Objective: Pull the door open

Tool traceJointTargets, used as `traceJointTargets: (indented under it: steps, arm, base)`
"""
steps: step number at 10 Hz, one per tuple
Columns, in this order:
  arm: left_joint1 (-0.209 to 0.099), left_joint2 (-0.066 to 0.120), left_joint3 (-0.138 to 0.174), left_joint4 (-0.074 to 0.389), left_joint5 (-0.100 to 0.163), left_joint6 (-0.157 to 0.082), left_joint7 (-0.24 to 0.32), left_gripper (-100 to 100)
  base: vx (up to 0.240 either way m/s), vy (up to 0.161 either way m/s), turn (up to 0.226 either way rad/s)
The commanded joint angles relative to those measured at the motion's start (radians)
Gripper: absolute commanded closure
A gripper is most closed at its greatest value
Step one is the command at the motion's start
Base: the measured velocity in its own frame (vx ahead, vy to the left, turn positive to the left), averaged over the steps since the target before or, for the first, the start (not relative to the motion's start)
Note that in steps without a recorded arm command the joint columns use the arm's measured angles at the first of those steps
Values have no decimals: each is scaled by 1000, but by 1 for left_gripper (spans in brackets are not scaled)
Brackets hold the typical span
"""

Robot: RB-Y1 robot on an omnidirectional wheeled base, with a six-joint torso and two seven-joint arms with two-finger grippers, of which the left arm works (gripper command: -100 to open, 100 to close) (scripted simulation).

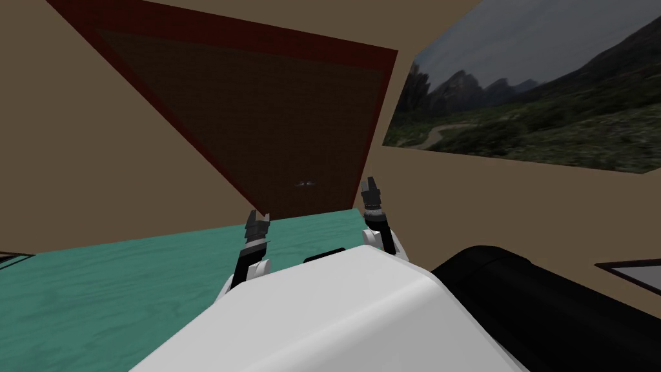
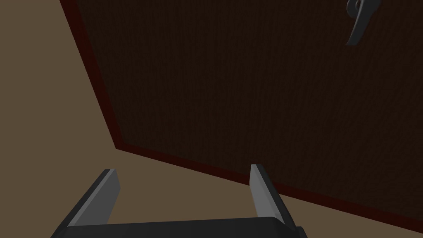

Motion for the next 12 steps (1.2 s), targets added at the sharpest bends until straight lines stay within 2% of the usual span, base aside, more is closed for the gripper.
traceJointTargets:
  steps: [1,12]
  arm:
    - [-10,4,-1,44,-1,-16,2,-100]
    - [-81,37,-1,307,-5,-87,18,-100]
  base:
    - [109,-6,-48]
    - [102,-6,-56]
